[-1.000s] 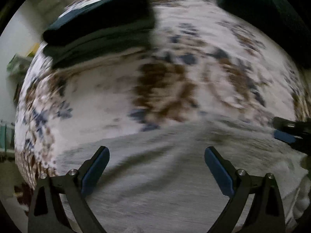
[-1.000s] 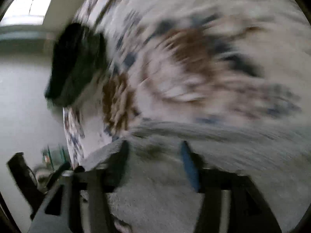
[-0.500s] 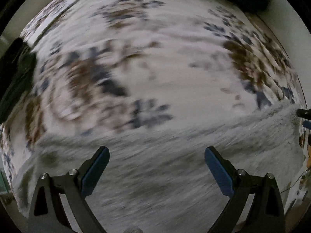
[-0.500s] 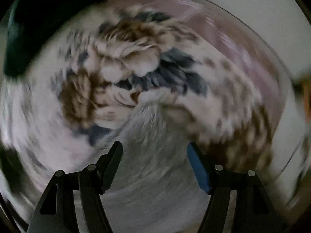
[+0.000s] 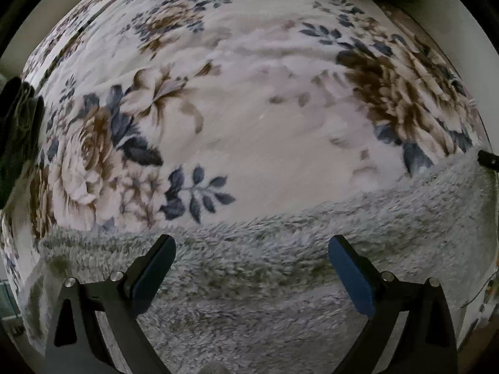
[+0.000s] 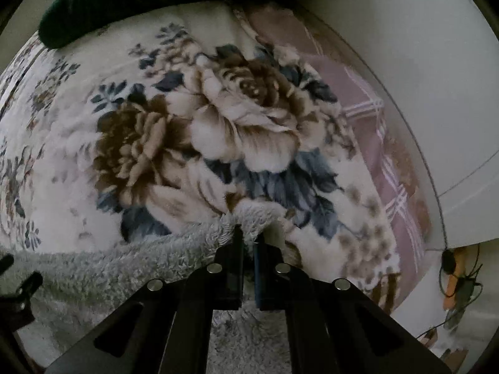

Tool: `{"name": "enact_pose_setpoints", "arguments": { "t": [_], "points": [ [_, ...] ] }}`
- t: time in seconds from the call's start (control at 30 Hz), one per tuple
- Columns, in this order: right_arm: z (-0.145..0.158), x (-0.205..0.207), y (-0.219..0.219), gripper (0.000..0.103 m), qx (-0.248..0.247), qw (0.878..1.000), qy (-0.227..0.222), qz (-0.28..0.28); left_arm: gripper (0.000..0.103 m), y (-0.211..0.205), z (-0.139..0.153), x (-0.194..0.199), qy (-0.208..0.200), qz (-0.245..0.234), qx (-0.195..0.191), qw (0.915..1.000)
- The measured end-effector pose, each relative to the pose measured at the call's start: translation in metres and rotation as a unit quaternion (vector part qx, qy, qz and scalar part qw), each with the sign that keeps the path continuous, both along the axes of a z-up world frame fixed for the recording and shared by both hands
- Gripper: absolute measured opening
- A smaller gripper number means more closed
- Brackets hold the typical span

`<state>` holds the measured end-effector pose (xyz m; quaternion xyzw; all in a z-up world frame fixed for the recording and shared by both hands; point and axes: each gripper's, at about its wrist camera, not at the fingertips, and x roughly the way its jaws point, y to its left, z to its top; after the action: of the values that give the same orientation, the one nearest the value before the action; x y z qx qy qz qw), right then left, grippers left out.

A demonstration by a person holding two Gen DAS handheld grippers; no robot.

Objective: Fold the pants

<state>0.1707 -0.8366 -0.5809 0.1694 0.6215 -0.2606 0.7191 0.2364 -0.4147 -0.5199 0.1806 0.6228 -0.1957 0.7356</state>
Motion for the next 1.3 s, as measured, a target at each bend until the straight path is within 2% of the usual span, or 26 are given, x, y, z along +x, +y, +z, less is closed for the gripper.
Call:
{"name": "enact_pose_setpoints", "arguments": {
  "t": [0.07,0.13,0.23,0.3,0.37,0.5,0.53,0.57,0.7,0.77,0.83,0.87,0.9,0.97,1.0,1.1,1.2,1.23,1.27,1.3],
  "points": [
    [-0.022,-0.005,0.011,0.012,0.036,0.999,-0.002,-0.012,0.1,0.003,-0.003,0.001,0.008,0.004,0.003,1.0],
    [-0.017,-0.021,0.013,0.045,0.056,0.998,-0.029,-0.029,0.1,0.007,-0.001,0.001,0.014,0.007,-0.003,0.9999],
    [0.023,-0.074,0.015,0.074,0.057,0.989,-0.105,-0.087,0.1,0.013,0.007,-0.007,0.014,-0.002,-0.01,0.9998],
    [0.036,-0.112,0.018,0.075,0.072,0.979,-0.133,-0.135,0.1,0.014,0.007,-0.018,0.023,-0.015,-0.012,0.9996],
    [0.034,-0.157,0.025,0.075,0.113,0.962,-0.158,-0.191,0.1,0.013,0.002,-0.032,0.041,-0.027,-0.014,0.9987],
    [-0.018,-0.219,0.044,0.075,0.208,0.922,-0.166,-0.282,0.1,0.004,-0.022,-0.062,0.067,-0.06,-0.005,0.996],
    [-0.029,-0.225,0.047,0.075,0.225,0.912,-0.174,-0.294,0.1,0.001,-0.03,-0.069,0.073,-0.069,-0.002,0.9949],
    [-0.047,-0.231,0.05,0.075,0.252,0.898,-0.185,-0.309,0.1,-0.002,-0.038,-0.074,0.079,-0.075,0.002,0.994],
    [-0.09,-0.235,0.054,0.075,0.301,0.862,-0.238,-0.331,0.103,-0.006,-0.063,-0.08,0.074,-0.093,0.015,0.9927],
    [-0.097,-0.235,0.056,0.075,0.316,0.843,-0.284,-0.329,0.103,-0.007,-0.07,-0.076,0.083,-0.092,0.009,0.9923],
    [-0.099,-0.233,0.058,0.066,0.331,0.826,-0.327,-0.318,0.103,-0.008,-0.075,-0.072,0.093,-0.09,0.003,0.9916],
    [-0.097,-0.233,0.059,0.066,0.335,0.818,-0.347,-0.313,0.103,-0.009,-0.076,-0.071,0.096,-0.091,0.003,0.9912],
    [-0.095,-0.232,0.059,0.066,0.335,0.817,-0.355,-0.308,0.103,-0.011,-0.077,-0.072,0.097,-0.092,0.004,0.991],
    [-0.1,-0.227,0.059,0.066,0.322,0.833,-0.329,-0.307,0.103,-0.012,-0.079,-0.072,0.096,-0.089,0.005,0.9914],
    [-0.105,-0.226,0.06,0.066,0.325,0.834,-0.321,-0.31,0.103,-0.014,-0.08,-0.071,0.093,-0.088,0.005,0.9918],
    [-0.122,-0.226,0.061,0.066,0.348,0.819,-0.324,-0.32,0.103,-0.015,-0.08,-0.074,0.076,-0.085,0.006,0.9935],
    [-0.118,-0.22,0.063,0.064,0.348,0.818,-0.342,-0.305,0.103,-0.025,-0.082,-0.075,0.079,-0.081,0.014,0.9934],
    [-0.116,-0.221,0.064,0.054,0.349,0.814,-0.356,-0.3,0.103,-0.022,-0.085,-0.081,0.083,-0.082,0.016,0.9931],
    [-0.111,-0.22,0.066,0.049,0.355,0.808,-0.372,-0.288,0.103,-0.023,-0.083,-0.083,0.089,-0.081,0.017,0.9926],
    [-0.107,-0.217,0.067,0.049,0.354,0.809,-0.376,-0.28,0.103,-0.024,-0.083,-0.082,0.096,-0.079,0.017,0.9921]
  ]
}}
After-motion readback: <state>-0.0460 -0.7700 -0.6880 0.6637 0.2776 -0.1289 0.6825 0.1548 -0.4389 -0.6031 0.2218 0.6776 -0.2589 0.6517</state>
